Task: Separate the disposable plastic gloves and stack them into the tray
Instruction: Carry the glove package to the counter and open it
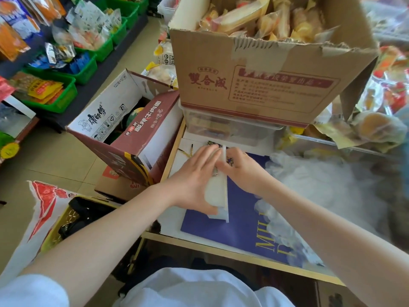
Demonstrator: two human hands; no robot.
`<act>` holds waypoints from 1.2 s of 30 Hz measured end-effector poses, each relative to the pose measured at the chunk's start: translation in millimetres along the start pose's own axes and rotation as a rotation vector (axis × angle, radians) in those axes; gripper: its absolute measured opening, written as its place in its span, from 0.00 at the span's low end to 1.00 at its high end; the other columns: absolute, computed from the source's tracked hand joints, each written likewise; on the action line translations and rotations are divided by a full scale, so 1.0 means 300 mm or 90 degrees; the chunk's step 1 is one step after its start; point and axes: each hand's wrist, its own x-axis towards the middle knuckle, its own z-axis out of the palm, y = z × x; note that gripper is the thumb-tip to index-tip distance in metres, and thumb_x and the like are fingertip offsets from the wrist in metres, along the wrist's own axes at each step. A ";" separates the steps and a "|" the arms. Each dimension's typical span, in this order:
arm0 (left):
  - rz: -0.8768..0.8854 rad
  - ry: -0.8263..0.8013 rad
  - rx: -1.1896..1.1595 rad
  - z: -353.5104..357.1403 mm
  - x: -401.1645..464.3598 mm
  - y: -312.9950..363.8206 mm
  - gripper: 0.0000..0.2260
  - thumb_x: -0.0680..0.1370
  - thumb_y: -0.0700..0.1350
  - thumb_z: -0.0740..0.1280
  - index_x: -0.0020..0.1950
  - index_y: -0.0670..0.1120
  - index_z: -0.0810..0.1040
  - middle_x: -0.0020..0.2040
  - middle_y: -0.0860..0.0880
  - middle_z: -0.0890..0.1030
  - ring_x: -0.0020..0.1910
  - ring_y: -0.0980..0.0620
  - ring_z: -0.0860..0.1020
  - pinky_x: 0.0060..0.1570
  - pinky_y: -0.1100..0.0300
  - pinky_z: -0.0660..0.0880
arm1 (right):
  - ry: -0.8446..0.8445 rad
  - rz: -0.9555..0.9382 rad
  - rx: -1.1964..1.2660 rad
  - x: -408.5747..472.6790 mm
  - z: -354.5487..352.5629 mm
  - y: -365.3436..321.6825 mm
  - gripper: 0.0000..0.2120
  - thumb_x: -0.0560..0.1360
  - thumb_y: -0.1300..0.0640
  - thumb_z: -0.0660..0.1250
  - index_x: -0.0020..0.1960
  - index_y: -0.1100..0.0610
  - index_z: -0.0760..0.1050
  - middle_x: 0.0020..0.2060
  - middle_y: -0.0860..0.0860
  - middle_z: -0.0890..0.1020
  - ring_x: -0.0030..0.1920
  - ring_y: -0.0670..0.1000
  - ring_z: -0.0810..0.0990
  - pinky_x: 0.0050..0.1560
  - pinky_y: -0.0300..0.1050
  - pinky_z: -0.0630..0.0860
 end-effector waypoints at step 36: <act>-0.092 -0.026 -0.205 -0.005 -0.011 -0.140 0.62 0.55 0.62 0.77 0.75 0.55 0.37 0.72 0.63 0.46 0.70 0.64 0.47 0.70 0.59 0.52 | 0.323 -0.183 0.360 0.081 0.136 -0.046 0.09 0.70 0.43 0.60 0.44 0.48 0.68 0.41 0.47 0.74 0.45 0.47 0.72 0.48 0.44 0.68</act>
